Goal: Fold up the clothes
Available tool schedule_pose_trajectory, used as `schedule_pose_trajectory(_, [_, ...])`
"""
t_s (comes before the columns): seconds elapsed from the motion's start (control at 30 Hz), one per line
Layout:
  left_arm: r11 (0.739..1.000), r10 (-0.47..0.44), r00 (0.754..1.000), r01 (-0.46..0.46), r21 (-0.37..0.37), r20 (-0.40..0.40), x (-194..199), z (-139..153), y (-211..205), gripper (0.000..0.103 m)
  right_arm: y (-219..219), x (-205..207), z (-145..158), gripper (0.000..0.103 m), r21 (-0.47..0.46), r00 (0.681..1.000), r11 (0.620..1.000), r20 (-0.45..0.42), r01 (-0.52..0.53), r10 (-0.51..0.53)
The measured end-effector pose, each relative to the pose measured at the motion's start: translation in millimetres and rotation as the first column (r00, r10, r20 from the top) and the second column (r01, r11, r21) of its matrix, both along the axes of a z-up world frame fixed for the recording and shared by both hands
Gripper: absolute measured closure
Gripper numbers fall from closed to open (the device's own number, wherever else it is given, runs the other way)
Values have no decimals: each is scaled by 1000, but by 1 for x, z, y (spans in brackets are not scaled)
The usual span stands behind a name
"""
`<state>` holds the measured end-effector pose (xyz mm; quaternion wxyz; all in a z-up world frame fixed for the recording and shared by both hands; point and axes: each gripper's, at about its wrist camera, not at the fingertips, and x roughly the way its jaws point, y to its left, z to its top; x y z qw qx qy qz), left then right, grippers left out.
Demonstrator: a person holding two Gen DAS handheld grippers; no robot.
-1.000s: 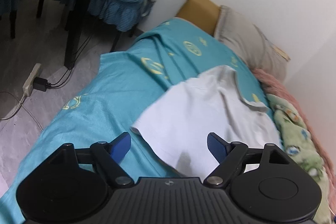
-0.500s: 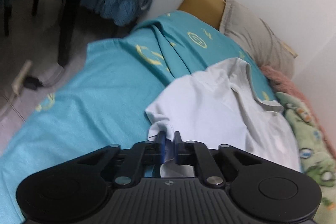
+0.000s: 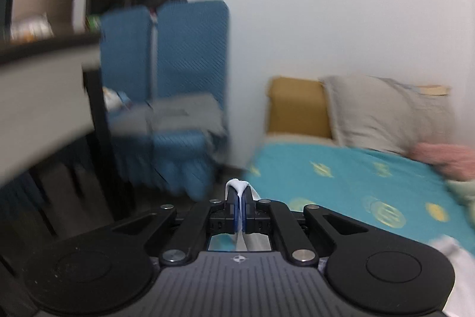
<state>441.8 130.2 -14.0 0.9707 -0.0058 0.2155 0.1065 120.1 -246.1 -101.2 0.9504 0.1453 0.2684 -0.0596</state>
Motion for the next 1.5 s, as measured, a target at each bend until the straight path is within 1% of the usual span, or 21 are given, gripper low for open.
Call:
schedule_pose_trajectory(0.07, [996,59,998,-58,69,-10,24,-1,0,101,-1,5,-4,23,-15,1000,1000,-8,7,-7])
schedule_pose_trajectory(0.13, [983,134,988,-124,132,-71,44,-21,0,101,-3,11,-9,23,-23,1000,1000,-23,14,-14])
schedule_pose_trajectory(0.2, [992,120,984,-113,59,-130,49,-44,6,99,-6,16,-14,23,-23,999,1000,-31,20,-21])
schedule_pose_trajectory(0.27, [996,73,981,-82,-45,-178,45,-66,11,88,-7,20,-17,23,-30,999,999,-35,27,-28])
schedule_pose_trajectory(0.3, [993,47,979,-68,-98,-200,43,-77,13,87,-8,21,-18,23,-29,999,999,-34,26,-27])
schedule_pose_trajectory(0.37, [980,10,963,-64,-191,-270,28,-89,15,75,-11,23,-20,23,-14,999,1000,-35,23,-23])
schedule_pose_trajectory(0.4, [969,-11,953,-64,-237,-304,21,-95,15,72,-11,24,-21,23,-7,999,1000,-36,21,-22])
schedule_pose_trajectory(0.47, [971,-59,939,-25,-238,-338,-15,-98,15,60,-12,24,-21,23,7,999,1000,-38,18,-18])
schedule_pose_trajectory(0.53, [967,-120,916,21,-255,-382,-57,-96,13,55,-11,23,-19,23,8,999,1000,-32,15,-15])
schedule_pose_trajectory(0.6, [953,-198,879,68,-296,-435,-107,-92,9,55,-10,19,-15,23,-1,1000,1000,-20,18,-18])
schedule_pose_trajectory(0.7, [923,-313,806,133,-362,-502,-181,-85,2,54,-12,12,-8,23,11,1000,1000,-8,30,-30])
schedule_pose_trajectory(0.8, [889,-421,714,203,-411,-559,-249,-84,-27,54,-13,2,0,23,28,999,999,-4,42,-42])
schedule_pose_trajectory(0.9, [873,-478,595,238,-426,-647,-300,-96,-61,55,-10,-12,8,23,25,999,999,3,46,-46])
schedule_pose_trajectory(1.03, [865,-498,504,236,-442,-706,-348,-110,-86,57,-5,-33,18,23,1,998,998,12,56,-56])
schedule_pose_trajectory(1.1, [878,-478,496,240,-414,-725,-357,-112,-89,58,-5,-42,21,23,2,998,998,18,68,-68])
schedule_pose_trajectory(1.17, [890,-455,490,244,-384,-743,-364,-115,-93,65,-7,-50,24,23,17,997,997,21,79,-79])
schedule_pose_trajectory(1.2, [891,-454,493,243,-384,-743,-367,-114,-93,67,-9,-53,24,23,25,996,996,22,83,-84])
schedule_pose_trajectory(1.23, [891,-453,495,240,-385,-741,-369,-114,-93,76,-10,-55,25,23,33,996,996,22,87,-88])
schedule_pose_trajectory(1.27, [891,-453,498,238,-386,-739,-372,-114,-94,96,-11,-57,25,23,34,996,995,22,90,-91])
schedule_pose_trajectory(1.3, [891,-454,504,245,-382,-735,-373,-106,-91,100,-11,-57,25,23,31,995,995,23,93,-94])
schedule_pose_trajectory(1.5, [889,-458,536,291,-353,-709,-385,-58,-75,102,-16,-62,25,23,44,994,994,23,103,-104])
